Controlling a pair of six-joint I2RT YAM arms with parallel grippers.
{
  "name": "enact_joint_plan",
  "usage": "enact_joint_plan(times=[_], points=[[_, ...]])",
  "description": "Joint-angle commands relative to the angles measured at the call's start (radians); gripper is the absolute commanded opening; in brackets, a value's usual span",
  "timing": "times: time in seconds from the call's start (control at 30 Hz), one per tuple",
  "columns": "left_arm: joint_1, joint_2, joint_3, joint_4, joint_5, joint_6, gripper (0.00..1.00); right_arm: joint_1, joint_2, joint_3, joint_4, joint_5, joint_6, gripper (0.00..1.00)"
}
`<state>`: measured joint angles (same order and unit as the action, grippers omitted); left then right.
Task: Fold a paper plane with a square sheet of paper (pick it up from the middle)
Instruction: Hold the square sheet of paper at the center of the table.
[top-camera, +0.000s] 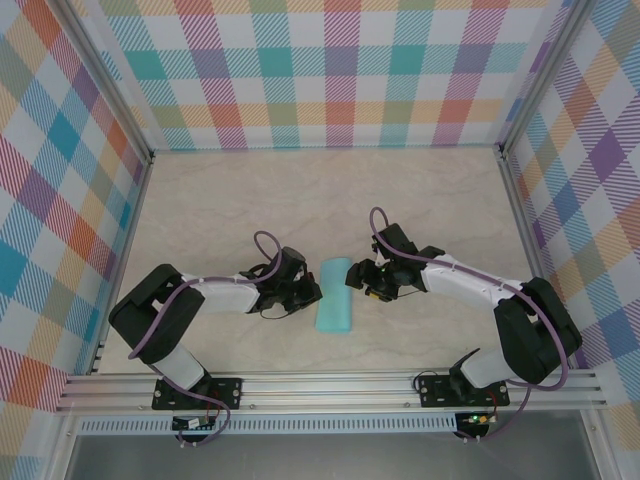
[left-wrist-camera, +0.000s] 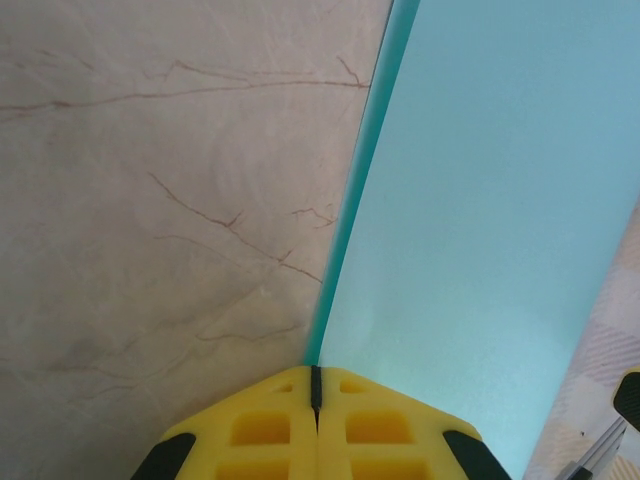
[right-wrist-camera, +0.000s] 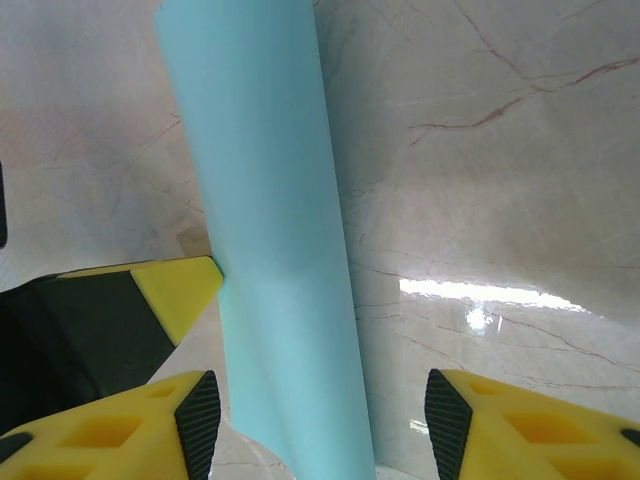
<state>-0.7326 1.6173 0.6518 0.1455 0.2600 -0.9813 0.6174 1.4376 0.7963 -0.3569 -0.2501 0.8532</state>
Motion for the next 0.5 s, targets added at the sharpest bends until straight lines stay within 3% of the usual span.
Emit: enact_joint_plan(times=[0.0, 0.47], points=[[-0.017, -0.004, -0.012, 0.019, -0.004, -0.011, 0.01, 0.007, -0.008, -0.013, -0.001, -0.003, 0.007, 0.58], [-0.022, 0.019, -0.024, 0.025, -0.007, -0.007, 0.02, 0.007, -0.013, -0.014, 0.013, -0.021, 0.007, 0.53]])
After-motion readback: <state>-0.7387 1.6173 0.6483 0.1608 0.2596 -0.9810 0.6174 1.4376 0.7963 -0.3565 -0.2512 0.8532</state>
